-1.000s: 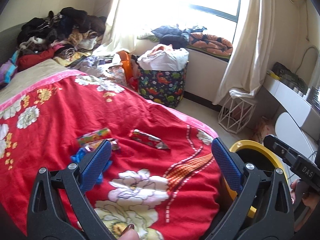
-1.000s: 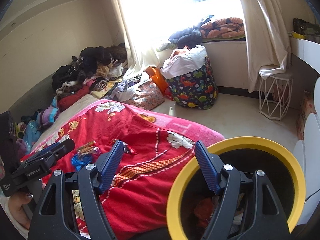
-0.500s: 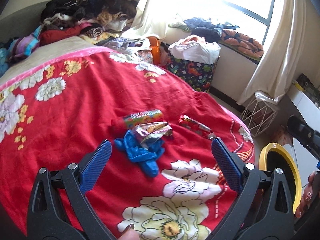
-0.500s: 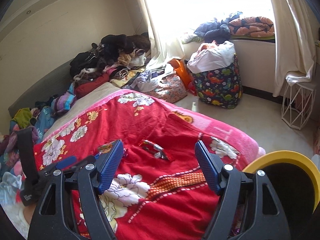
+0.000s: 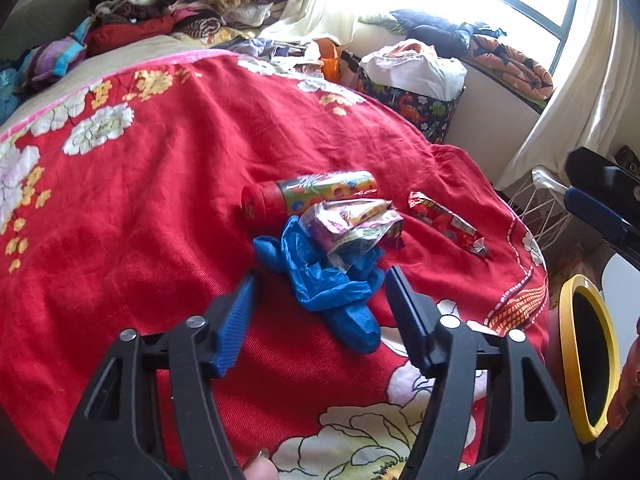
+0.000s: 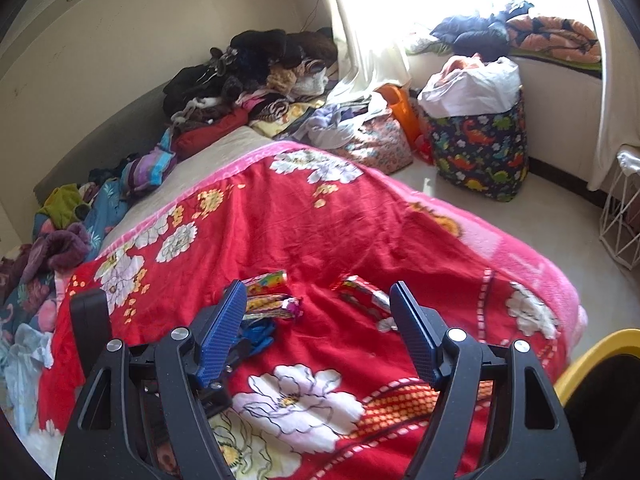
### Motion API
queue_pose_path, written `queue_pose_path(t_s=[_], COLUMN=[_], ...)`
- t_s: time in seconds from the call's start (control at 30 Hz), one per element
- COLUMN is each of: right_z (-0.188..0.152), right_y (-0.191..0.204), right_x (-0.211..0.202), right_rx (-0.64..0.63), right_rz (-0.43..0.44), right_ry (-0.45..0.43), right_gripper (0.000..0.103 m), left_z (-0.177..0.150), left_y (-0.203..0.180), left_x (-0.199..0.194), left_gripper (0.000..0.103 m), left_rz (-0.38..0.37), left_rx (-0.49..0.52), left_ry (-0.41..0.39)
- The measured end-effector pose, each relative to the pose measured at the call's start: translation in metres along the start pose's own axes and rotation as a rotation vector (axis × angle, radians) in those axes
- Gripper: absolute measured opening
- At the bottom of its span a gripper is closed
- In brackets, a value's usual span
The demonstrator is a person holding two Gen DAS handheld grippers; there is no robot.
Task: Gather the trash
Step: 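Grasp the blue plastic glove with the left tool while the right tool grasps the yellow-purple wrapper, then carry both items over the yellow bin and open both tools to drop them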
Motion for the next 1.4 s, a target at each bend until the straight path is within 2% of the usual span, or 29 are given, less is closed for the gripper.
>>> queue_pose_path(t_s=[0.27,0.57,0.67,0.73,0.83,0.93,1.0,1.17,1.4], right_z=[0.000,-0.012,-0.019,-0.024,-0.029,-0.034,-0.036,-0.042,-0.049], right_y=[0.015,0.032,0.033,0.033,0.027,0.018,0.012,0.005,-0.009], right_x=[0.061,0.112,0.120,0.119,0.111,0.101,0.092,0.067,0.029], right_rx=[0.004,0.019,0.060,0.085,0.114,0.163,0.182,0.166,0.191], right_rz=[0.087,0.193,0.245,0.272,0.299,0.331,0.347,0.358,0.343], right_ry=[0.127,0.249,0.278,0.285,0.280,0.267,0.258,0.223,0.145], right_gripper=[0.071,0.071,0.066,0.064,0.054,0.043,0.031,0.020,0.017], left_z=[-0.002,-0.010,-0.013,-0.014,-0.015,-0.017,-0.017,-0.018,-0.019], left_y=[0.008,0.012,0.013,0.014,0.013,0.012,0.010,0.005,0.000], left_x=[-0.002,-0.011,-0.014,-0.015,-0.015,-0.016,-0.017,-0.018,-0.022], left_gripper=[0.021,0.010,0.009,0.009,0.008,0.008,0.007,0.007,0.006], left_rz=[-0.023,-0.052,-0.057,-0.059,-0.057,-0.059,-0.061,-0.066,-0.066], left_rx=[0.000,0.031,0.034,0.031,0.034,0.035,0.041,0.058,0.065], left_ry=[0.002,0.029,0.035,0.037,0.040,0.042,0.043,0.046,0.047])
Point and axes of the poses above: each gripper's, at about its wrist camera, not at the fingertips, and x roughly the way its jaws point, y to its left, z to its top, the point moved 1 cm from there along x, roughly the way its jaws point, and after that the axes turned 8 degrees about -x, right-handed, at the moved point
